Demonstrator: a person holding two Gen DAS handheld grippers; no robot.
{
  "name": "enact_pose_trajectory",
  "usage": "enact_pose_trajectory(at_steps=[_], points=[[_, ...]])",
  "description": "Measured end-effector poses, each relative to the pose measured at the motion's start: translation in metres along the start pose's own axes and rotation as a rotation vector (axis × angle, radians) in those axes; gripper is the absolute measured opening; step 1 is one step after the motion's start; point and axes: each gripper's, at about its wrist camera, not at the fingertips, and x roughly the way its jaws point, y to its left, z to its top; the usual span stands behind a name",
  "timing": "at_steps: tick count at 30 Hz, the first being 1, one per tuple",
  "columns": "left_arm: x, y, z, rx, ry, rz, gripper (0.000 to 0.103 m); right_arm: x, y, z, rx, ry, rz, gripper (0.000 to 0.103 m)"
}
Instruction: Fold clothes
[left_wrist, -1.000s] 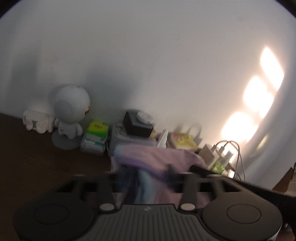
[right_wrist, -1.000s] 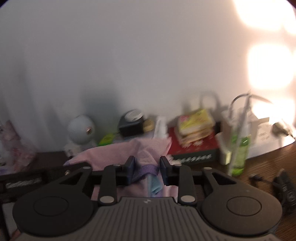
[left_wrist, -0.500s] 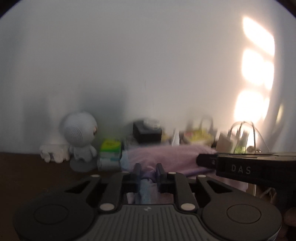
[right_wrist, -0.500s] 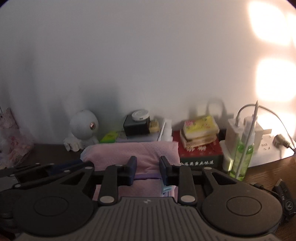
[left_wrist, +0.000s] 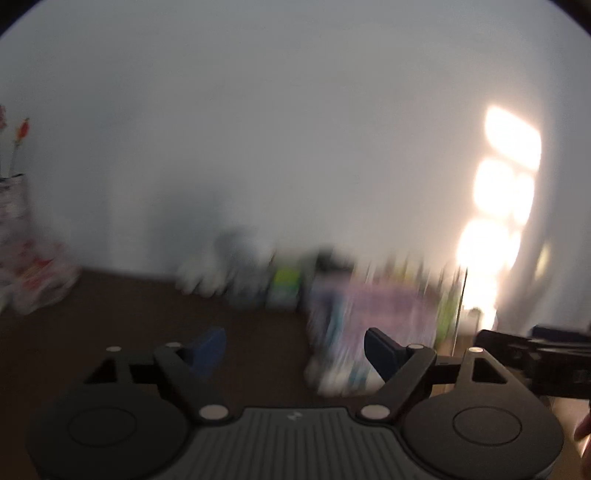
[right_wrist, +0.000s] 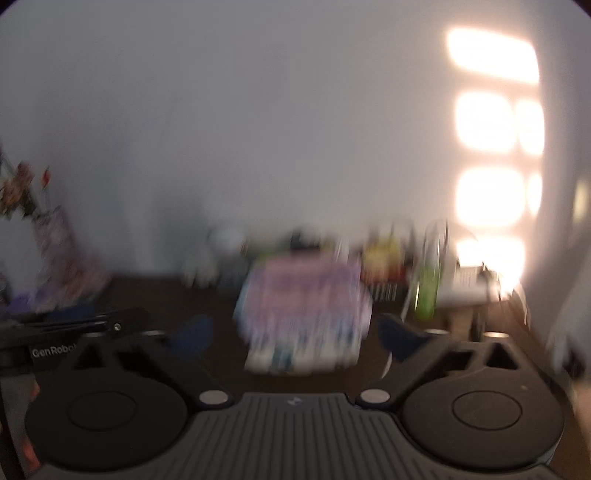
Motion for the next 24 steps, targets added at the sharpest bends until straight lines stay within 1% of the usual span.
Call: enact_pose_trajectory(at_steps=[2,3,4,5,6,8,10,12,14,15,16,17,19,22,23,24], points=[[-0.017,0.003,-0.035,0.044,0.069,0.050,0.083,-0.009,0.003,-0.039,0.019,0.060,0.008,0.103],[-0.023,0.003,-0.052,0.057,0.109,0.063,0.083,-0.012,0.006,-0.055,0.038,0.087,0.001,0.103],[-0.029,0.004,-0.070,0.065,0.153,0.063,0.083,-0.015,0.008,-0.072,0.056,0.115,-0.007,0.103],[-0.035,0.004,-0.085,0.066,0.185,0.053,0.083,-0.020,0.011,-0.088,0.063,0.141,0.001,0.103],[-0.041,0.003,-0.100,0.068,0.209,0.051,0.083,-0.026,0.016,-0.104,0.065,0.150,0.016,0.103],[-0.055,0.000,-0.130,0.083,0.228,0.066,0.083,-0.040,0.026,-0.134,0.053,0.172,0.043,0.103],[-0.069,-0.001,-0.150,0.096,0.226,0.063,0.083,-0.055,0.036,-0.154,-0.013,0.185,0.045,0.103],[-0.074,-0.003,-0.163,0.104,0.226,0.059,0.083,-0.069,0.044,-0.173,-0.074,0.197,0.044,0.103],[-0.083,-0.007,-0.172,0.103,0.218,0.050,0.083,-0.068,0.044,-0.185,-0.123,0.231,0.051,0.103],[-0.087,-0.009,-0.175,0.111,0.219,0.043,0.083,-0.070,0.044,-0.188,-0.123,0.234,0.037,0.103],[-0.087,-0.010,-0.178,0.118,0.226,0.045,0.083,-0.073,0.044,-0.190,-0.122,0.212,0.010,0.103],[-0.087,-0.010,-0.180,0.123,0.224,0.050,0.084,-0.075,0.042,-0.190,-0.099,0.216,-0.008,0.103],[-0.090,-0.014,-0.180,0.140,0.217,0.050,0.085,-0.075,0.038,-0.192,-0.065,0.201,-0.013,0.103],[-0.084,-0.014,-0.181,0.136,0.203,0.047,0.094,-0.072,0.040,-0.193,-0.062,0.205,-0.098,0.103],[-0.083,-0.012,-0.182,0.126,0.201,0.046,0.099,-0.070,0.042,-0.194,-0.072,0.211,-0.122,0.102],[-0.081,-0.009,-0.182,0.103,0.209,0.042,0.101,-0.067,0.044,-0.193,-0.083,0.214,-0.142,0.103]])
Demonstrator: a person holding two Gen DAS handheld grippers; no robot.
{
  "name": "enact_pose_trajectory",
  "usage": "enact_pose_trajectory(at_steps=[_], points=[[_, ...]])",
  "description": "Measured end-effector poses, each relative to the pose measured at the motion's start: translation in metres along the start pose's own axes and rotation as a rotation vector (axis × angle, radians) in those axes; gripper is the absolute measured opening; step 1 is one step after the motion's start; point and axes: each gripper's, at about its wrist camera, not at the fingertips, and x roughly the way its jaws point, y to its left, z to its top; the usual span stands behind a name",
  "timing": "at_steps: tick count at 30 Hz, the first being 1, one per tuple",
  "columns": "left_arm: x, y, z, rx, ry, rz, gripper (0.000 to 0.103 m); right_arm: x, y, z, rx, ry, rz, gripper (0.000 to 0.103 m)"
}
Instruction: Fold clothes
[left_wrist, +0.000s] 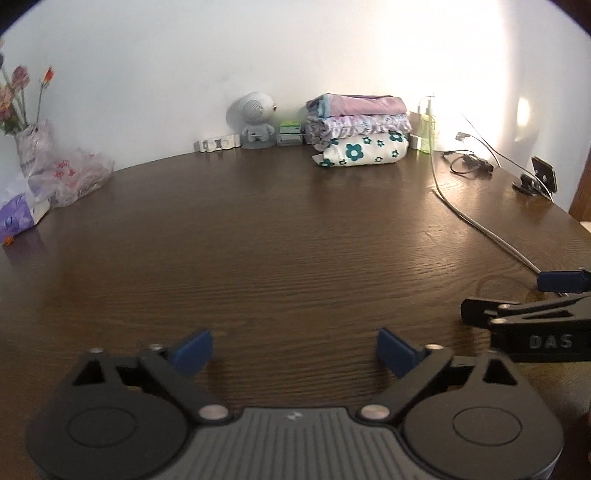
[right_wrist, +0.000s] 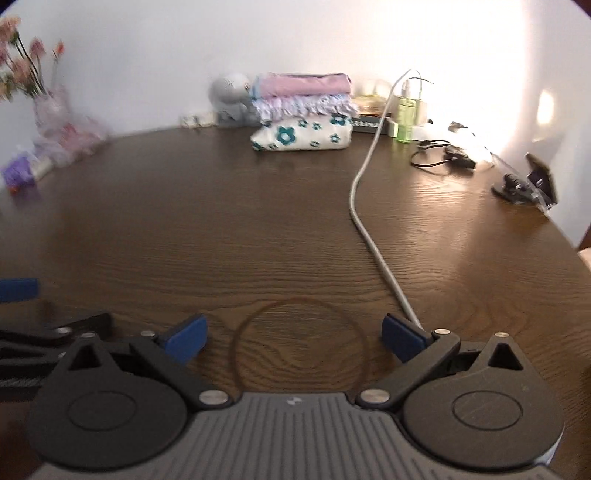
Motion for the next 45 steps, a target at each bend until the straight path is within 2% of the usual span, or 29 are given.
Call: enact_pose_trajectory(at_steps=[3,19,45], points=[[0.0009,0.0063,0.0004,-0.041,0.010,0.006,0.103,0.0012,-0.0008,0.0002,0.006,0.002,0.005,0.102],[0.0018,0.0050,-0.0007,-0.030,0.008,-0.020,0.103,-0.0044,0.0001,-0.0031,0.008,0.003,0.010,0.102],[0.0035,0.0059,0.0013,-0.039,0.008,-0.010,0.103,-0.0048,-0.0015,-0.0024,0.003,0.006,0.019,0.102]])
